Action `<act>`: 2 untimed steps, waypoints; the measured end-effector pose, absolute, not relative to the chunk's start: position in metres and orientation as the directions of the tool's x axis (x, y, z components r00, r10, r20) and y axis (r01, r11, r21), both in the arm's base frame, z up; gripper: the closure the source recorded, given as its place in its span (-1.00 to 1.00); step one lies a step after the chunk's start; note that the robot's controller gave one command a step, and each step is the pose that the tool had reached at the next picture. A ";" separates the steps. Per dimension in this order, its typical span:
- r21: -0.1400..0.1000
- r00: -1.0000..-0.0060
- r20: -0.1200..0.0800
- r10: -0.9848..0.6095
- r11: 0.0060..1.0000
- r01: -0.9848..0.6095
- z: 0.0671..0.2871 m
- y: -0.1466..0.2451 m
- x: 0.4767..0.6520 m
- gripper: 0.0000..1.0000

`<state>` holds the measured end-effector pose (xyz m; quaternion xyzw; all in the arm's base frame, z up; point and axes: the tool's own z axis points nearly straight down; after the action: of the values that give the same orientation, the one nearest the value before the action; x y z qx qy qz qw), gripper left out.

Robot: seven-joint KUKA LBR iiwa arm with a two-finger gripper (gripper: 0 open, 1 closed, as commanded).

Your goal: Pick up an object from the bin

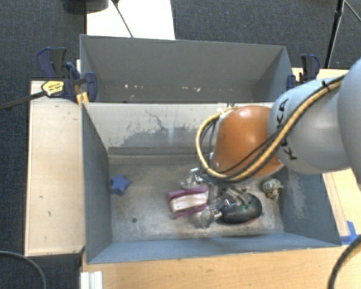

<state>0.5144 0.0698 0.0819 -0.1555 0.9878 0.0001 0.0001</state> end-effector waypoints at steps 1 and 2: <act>0.001 -0.953 -0.001 -0.301 0.953 -0.301 0.083 0.070 0.515 1.00; 0.000 -0.951 -0.009 -0.308 0.951 -0.308 0.187 0.092 0.512 1.00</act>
Offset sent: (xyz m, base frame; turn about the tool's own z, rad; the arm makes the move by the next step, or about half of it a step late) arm 0.0000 0.0000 0.0000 0.0000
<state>0.5116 0.0923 0.1869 -0.1560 0.9877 0.0005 0.0045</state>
